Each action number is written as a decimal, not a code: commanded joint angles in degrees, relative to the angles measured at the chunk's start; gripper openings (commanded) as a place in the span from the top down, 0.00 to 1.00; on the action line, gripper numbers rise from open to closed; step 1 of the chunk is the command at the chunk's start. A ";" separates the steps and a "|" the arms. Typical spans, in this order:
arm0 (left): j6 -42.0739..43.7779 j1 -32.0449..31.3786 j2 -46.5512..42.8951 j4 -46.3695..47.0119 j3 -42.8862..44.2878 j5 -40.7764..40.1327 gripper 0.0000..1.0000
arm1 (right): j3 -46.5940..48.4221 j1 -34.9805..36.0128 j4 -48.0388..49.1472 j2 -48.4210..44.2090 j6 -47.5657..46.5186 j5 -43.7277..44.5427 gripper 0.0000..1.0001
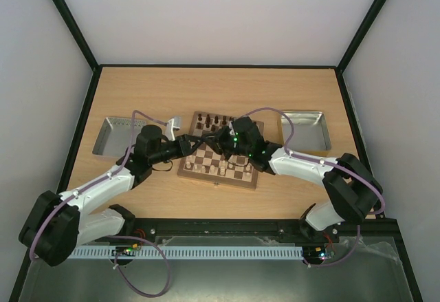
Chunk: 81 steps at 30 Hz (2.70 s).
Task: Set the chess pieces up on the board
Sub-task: Place the chess piece on the chessboard.
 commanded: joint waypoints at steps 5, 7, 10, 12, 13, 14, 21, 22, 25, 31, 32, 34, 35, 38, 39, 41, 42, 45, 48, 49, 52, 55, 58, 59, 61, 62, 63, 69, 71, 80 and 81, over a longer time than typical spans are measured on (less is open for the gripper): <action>0.72 -0.30 1.58 2.49 0.84 -0.34 0.77 | -0.26 -0.12 2.46 -0.73 0.87 -1.57 0.92; 1.24 -0.40 1.58 1.88 1.29 -0.87 0.82 | -0.26 -0.16 1.91 -0.76 0.23 -1.41 0.92; 2.47 -0.39 1.43 0.15 1.96 -1.53 0.90 | -0.35 -0.12 1.49 -0.81 -0.67 -1.24 0.92; 3.53 -0.56 1.03 -1.34 2.31 -2.19 0.93 | -0.26 -0.14 1.32 -0.81 -1.63 -1.24 0.92; 4.08 -0.60 0.78 -2.01 2.49 -2.43 0.93 | -0.29 -0.10 1.45 -0.80 -2.14 -1.31 0.92; 4.44 -0.59 0.64 -2.56 2.52 -2.48 0.93 | -0.26 -0.18 1.75 -0.73 -2.66 -1.51 0.92; 5.67 -0.69 1.38 -3.77 3.01 -2.06 0.93 | -1.54 -0.22 -1.29 -1.90 -7.92 2.44 0.92; 6.00 -0.70 1.81 -4.21 3.40 -2.34 0.93 | -1.69 -0.33 -1.73 -1.95 -8.80 3.16 0.92; 7.70 -0.69 3.49 -5.21 4.32 -3.39 0.93 | -2.17 -0.49 -3.06 -1.77 -11.76 5.95 0.92; 12.17 -0.78 6.15 -8.12 6.06 -4.75 0.94 | -2.67 -0.97 -3.53 -1.35 -15.79 8.08 0.82; 12.61 -0.74 6.49 -8.53 6.19 -5.03 0.94 | -2.66 -1.02 -3.66 -1.68 -16.61 8.56 0.79; 13.28 -0.75 7.16 -9.02 6.40 -5.42 0.94 | -2.66 -1.14 -4.63 -2.51 -18.51 9.47 0.75; 13.53 -0.78 7.65 -9.45 6.56 -5.76 0.94 | -2.64 -1.22 -5.28 -3.00 -19.70 10.03 0.73; 14.70 -0.85 9.55 -11.59 7.65 -6.24 0.94 | -2.70 -1.58 -8.21 -4.53 -23.78 11.38 0.69; 15.38 -1.16 10.10 -12.98 8.24 -7.39 0.94 | -2.78 -1.71 -9.47 -5.23 -25.16 12.50 0.68; 17.24 -2.21 11.41 -17.46 10.02 -10.65 0.94 | -2.96 -1.69 -12.20 -6.82 -27.60 14.97 0.67; 18.35 -3.02 12.26 -19.89 11.25 -13.32 0.94 | -3.12 -1.75 -13.44 -7.87 -28.49 16.07 0.66; 20.67 -5.56 15.23 -28.13 14.82 -19.00 0.94 | -3.46 -1.83 -15.99 -9.72 -30.04 18.37 0.65; 21.62 -7.25 18.19 -33.24 17.43 -22.41 0.94 | -3.76 -1.88 -17.15 -10.66 -30.26 18.90 0.65; 21.68 -7.48 18.91 -34.62 18.27 -23.11 0.94 | -3.96 -1.86 -17.35 -10.83 -30.23 18.85 0.65; 21.89 -8.06 20.85 -37.76 20.27 -25.01 0.94 | -4.56 -1.87 -17.55 -11.41 -30.02 18.97 0.65; 22.15 -8.08 22.41 -40.35 22.75 -25.34 0.94 | -4.83 -1.87 -17.58 -11.75 -29.91 19.03 0.65; 22.52 -8.08 23.86 -41.16 24.13 -25.21 0.94 | -4.90 -1.86 -17.52 -11.80 -30.00 18.97 0.65; 22.70 -8.08 24.38 -41.24 24.41 -25.16 0.94 | -4.84 -1.86 -17.58 -11.80 -30.05 19.07 0.65; 22.90 -8.08 25.44 -41.24 25.03 -25.45 0.94 | -4.85 -1.91 -17.59 -11.80 -30.11 19.19 0.65; 23.09 -8.08 25.93 -41.20 25.31 -25.46 0.94 | -4.84 -1.86 -17.59 -11.80 -30.07 19.23 0.65; 23.19 -8.08 26.53 -41.17 25.68 -25.38 0.93 | -4.85 -1.86 -17.64 -11.80 -30.09 19.26 0.65; 23.72 -8.08 28.61 -41.18 27.14 -24.96 0.91 | -4.92 -1.86 -17.86 -11.80 -30.22 19.44 0.65; 23.75 -8.08 28.81 -41.52 27.59 -24.83 0.87 | -4.88 -1.86 -17.86 -11.80 -30.27 19.44 0.65; 24.19 -8.01 27.92 -45.22 30.61 -23.97 0.63 | -5.04 -1.86 -17.97 -12.97 -30.27 19.94 0.65; 24.28 -7.99 28.06 -45.65 30.98 -23.77 0.63 | -5.09 -1.86 -18.02 -13.09 -30.28 20.04 0.65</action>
